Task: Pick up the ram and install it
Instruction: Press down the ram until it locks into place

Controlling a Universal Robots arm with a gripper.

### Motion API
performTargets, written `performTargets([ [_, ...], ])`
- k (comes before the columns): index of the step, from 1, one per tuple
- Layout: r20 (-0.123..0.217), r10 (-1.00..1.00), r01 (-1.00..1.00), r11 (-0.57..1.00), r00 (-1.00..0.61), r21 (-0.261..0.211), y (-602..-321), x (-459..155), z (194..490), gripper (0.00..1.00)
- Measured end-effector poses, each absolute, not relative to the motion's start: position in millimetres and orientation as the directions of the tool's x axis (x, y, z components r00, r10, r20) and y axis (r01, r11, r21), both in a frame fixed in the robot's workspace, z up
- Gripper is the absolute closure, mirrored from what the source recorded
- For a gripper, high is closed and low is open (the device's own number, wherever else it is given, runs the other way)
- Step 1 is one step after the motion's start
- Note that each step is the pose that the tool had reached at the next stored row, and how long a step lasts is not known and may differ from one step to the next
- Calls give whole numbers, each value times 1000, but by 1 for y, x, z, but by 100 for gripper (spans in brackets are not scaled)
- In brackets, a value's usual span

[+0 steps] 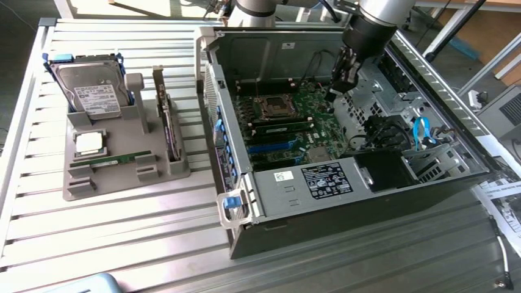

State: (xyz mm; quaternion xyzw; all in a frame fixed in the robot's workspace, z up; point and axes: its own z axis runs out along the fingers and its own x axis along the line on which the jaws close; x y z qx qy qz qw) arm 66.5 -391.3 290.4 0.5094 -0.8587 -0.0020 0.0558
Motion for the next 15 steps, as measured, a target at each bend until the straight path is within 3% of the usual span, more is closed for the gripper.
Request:
performTargets([
  [15, 94, -751, -749, 660, -654, 60, -391, 67, 290, 89],
])
